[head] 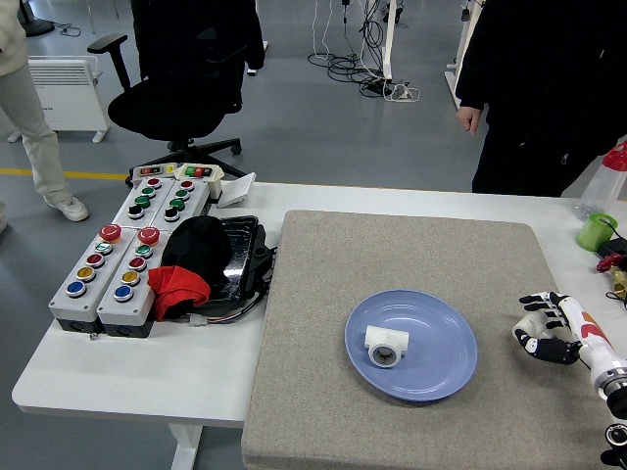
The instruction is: Pick pipe place plate twice
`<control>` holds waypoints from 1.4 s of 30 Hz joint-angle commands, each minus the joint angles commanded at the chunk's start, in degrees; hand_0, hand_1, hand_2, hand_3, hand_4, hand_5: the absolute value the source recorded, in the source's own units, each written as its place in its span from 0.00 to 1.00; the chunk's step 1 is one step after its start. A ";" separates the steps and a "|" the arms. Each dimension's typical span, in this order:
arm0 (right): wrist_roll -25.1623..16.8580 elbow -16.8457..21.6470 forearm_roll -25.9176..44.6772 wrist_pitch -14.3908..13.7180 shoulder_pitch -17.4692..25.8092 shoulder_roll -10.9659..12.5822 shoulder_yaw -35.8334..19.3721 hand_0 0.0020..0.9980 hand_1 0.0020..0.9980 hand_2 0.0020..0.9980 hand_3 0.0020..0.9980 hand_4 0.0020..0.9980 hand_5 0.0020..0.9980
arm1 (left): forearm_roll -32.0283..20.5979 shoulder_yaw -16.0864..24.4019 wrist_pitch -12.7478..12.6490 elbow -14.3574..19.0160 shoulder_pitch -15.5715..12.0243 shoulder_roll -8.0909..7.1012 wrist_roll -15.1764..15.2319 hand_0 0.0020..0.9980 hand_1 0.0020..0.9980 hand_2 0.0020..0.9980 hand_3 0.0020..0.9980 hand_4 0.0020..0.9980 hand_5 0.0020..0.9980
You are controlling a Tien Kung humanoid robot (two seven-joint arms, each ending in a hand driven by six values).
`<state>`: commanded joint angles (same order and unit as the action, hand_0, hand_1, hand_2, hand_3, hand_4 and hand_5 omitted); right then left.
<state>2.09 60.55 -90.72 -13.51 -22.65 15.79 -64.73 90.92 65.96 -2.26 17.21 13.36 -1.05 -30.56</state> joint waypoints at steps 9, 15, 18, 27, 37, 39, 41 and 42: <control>0.11 8.41 1.34 -0.55 -1.69 -0.27 5.37 0.25 0.42 0.53 0.66 0.64 0.15 | -0.09 -0.05 0.03 0.01 0.12 -0.01 -0.04 0.66 0.62 0.64 0.57 0.40 1.00; 1.04 13.35 1.80 0.99 -3.12 0.23 11.70 0.27 0.43 0.53 0.66 0.62 0.12 | -0.67 -0.39 -0.09 0.03 0.24 -0.16 -0.04 0.66 0.62 0.64 0.57 0.40 1.00; 1.71 13.68 1.26 1.19 -3.30 0.52 13.59 0.36 0.48 0.54 0.66 0.60 0.12 | -0.95 -0.52 -0.17 0.05 0.30 -0.23 -0.07 0.66 0.62 0.64 0.57 0.40 1.00; 4.63 14.86 -1.92 5.72 -2.25 1.81 15.72 0.69 0.67 0.62 0.70 0.61 0.12 | -0.68 -0.28 -0.12 0.05 0.39 -0.33 -0.17 0.66 0.62 0.64 0.57 0.40 1.00; 4.34 15.15 -1.87 8.68 -2.04 1.76 15.22 1.00 0.97 1.00 0.98 0.80 0.26 | -0.74 -0.28 -0.16 0.07 0.40 -0.31 -0.22 0.66 0.62 0.64 0.57 0.40 1.00; 4.61 15.31 -2.10 8.83 -2.17 1.70 15.13 1.00 0.97 1.00 0.98 0.80 0.26 | -0.84 -0.34 -0.18 0.07 0.42 -0.33 -0.19 0.66 0.62 0.64 0.57 0.40 1.00; 4.72 15.45 -2.11 8.96 -2.20 1.66 14.96 1.00 0.97 1.00 1.00 0.80 0.26 | -0.83 -0.38 -0.15 0.07 0.43 -0.34 -0.18 0.66 0.62 0.64 0.57 0.40 1.00; 4.72 15.62 -2.10 8.92 -2.18 1.65 14.82 1.00 0.97 1.00 1.00 0.80 0.26 | -0.86 -0.38 -0.17 0.07 0.44 -0.34 -0.19 0.66 0.62 0.64 0.57 0.40 1.00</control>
<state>6.80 76.17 -92.82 -4.58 -24.83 17.44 -49.91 90.06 65.58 -2.43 17.28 13.80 -1.39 -30.75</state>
